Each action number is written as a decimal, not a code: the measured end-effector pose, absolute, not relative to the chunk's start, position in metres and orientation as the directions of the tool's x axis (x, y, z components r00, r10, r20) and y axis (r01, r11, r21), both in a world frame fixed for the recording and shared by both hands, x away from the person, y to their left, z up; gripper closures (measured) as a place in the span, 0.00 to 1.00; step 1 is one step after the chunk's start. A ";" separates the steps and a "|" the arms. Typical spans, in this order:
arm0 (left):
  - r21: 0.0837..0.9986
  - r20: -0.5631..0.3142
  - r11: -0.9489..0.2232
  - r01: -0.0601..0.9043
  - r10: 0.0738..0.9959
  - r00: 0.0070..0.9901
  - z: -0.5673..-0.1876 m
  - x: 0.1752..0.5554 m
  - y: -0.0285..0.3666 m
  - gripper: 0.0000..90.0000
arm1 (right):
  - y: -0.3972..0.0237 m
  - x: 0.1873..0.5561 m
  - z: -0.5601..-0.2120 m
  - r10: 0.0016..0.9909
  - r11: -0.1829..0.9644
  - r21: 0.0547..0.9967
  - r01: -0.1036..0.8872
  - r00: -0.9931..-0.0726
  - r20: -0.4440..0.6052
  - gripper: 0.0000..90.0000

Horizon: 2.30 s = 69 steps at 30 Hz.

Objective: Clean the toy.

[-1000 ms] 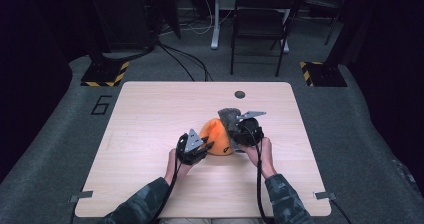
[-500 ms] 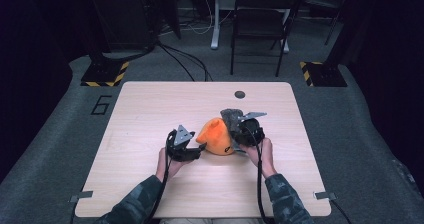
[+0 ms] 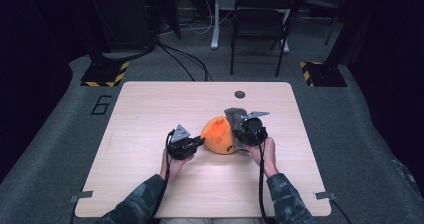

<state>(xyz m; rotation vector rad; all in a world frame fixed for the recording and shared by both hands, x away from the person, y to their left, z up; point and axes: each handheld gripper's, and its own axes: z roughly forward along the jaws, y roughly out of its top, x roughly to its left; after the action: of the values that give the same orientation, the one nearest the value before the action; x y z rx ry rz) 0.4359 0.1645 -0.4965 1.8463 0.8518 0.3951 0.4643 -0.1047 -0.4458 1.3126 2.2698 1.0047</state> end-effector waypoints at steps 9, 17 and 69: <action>0.926 0.039 -0.298 0.231 0.685 0.727 -0.475 0.430 0.152 0.94 | -0.121 0.462 -0.429 0.864 0.292 0.737 0.610 -0.498 0.070 0.82; 0.929 0.127 -0.343 0.135 0.642 0.756 -0.465 0.420 0.132 0.94 | -0.120 0.444 -0.381 0.815 0.225 0.812 0.539 -0.561 0.146 0.82; 0.894 0.229 -0.445 0.057 0.564 0.794 -0.473 0.408 0.103 0.95 | -0.074 0.443 -0.397 0.796 0.456 0.731 0.507 -0.600 -0.080 0.82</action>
<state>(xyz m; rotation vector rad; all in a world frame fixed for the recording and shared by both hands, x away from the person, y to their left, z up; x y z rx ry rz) 0.4082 0.1032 -0.4729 1.9665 0.4655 0.6260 0.4428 -0.0744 -0.3968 1.0951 2.2966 0.9492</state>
